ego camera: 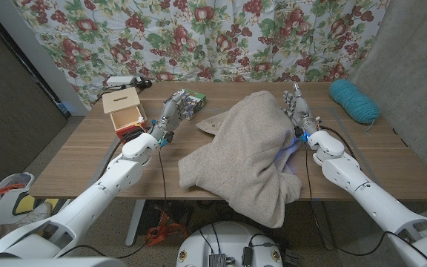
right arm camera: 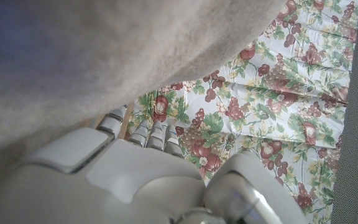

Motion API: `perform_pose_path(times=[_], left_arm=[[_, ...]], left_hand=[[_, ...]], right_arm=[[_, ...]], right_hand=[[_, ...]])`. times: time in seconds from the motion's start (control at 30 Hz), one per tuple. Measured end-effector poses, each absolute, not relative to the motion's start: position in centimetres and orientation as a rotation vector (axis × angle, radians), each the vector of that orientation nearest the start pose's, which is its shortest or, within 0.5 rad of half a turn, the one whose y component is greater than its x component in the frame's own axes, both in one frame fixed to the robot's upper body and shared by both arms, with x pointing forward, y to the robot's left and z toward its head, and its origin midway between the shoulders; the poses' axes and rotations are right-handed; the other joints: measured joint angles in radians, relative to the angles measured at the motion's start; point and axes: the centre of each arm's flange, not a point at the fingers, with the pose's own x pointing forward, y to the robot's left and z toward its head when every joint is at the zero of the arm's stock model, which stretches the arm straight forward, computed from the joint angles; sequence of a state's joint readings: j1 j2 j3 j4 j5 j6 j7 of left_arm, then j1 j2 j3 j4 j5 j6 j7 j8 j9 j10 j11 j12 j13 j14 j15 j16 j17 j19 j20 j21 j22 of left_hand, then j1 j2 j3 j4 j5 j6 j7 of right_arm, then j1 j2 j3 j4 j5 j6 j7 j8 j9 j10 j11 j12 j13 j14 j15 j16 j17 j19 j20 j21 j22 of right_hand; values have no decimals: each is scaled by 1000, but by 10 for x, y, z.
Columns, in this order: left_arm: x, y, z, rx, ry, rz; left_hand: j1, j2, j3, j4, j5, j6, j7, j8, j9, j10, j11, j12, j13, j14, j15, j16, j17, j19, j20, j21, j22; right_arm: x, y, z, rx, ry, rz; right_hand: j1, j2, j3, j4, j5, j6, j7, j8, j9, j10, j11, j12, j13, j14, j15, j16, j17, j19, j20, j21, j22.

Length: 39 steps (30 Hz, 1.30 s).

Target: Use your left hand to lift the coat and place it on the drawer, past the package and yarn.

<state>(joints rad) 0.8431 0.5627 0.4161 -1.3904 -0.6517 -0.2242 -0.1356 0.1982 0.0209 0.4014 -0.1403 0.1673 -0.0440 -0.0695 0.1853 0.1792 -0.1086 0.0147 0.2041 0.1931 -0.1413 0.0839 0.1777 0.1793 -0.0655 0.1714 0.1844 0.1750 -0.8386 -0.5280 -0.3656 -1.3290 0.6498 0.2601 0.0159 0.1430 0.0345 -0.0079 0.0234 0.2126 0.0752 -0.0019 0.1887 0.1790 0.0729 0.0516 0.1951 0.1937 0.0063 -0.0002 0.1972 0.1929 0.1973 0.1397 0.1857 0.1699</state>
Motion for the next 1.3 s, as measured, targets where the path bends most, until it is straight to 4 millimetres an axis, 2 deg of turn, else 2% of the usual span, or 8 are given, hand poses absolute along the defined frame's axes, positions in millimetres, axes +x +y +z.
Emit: perform_pose_path(times=[0.1, 0.2, 0.27, 1.3], left_arm=[[640, 256, -23, 52, -556, -381], [639, 255, -22, 59, -544, -381], [639, 254, -22, 66, -531, -382], [626, 238, -12, 138, -515, -438]], left_hand=[[0, 0, 2, -2, 0, 0, 0, 0, 0, -3, 3, 0, 0, -2, 2, 0, -2, 0, 0, 0, 0], [5, 5, 4, -4, 0, -5, 6, 0, 0, -10, 10, 0, 0, -5, 5, 0, -3, 30, -10, 13, 0], [5, 5, 4, -4, 0, -5, 5, 0, 0, -10, 11, 0, 0, -1, 8, 0, -2, 40, -7, 13, 0], [9, 9, 4, -4, 0, -5, 5, 0, 0, -16, 16, 0, 0, -9, 16, 0, 0, 32, 0, 13, 4]], right_arm=[[650, -294, -19, 30, -590, 197], [650, -295, -19, 29, -589, 194], [649, -297, -19, 28, -590, 191], [648, -301, -20, 29, -594, 184]], right_hand=[[0, 0, 0, 0, 0, 0, 0, 0, 0, 0, 0, 0, 0, 0, 0, 0, 0, 0, 0, 0, 0], [0, 0, 0, 0, 0, 0, 0, 0, 0, 0, 0, 0, 0, 0, 0, 0, 0, 0, 0, 0, 0], [0, 0, 0, 0, 0, 0, 0, 0, 0, 0, 0, 0, 0, 0, 0, 0, 0, 0, 0, 0, 0], [4, 4, 0, 0, 0, 0, 0, 0, 0, 0, 0, 0, 0, 0, 0, 0, 0, 0, 0, 0, 0]])
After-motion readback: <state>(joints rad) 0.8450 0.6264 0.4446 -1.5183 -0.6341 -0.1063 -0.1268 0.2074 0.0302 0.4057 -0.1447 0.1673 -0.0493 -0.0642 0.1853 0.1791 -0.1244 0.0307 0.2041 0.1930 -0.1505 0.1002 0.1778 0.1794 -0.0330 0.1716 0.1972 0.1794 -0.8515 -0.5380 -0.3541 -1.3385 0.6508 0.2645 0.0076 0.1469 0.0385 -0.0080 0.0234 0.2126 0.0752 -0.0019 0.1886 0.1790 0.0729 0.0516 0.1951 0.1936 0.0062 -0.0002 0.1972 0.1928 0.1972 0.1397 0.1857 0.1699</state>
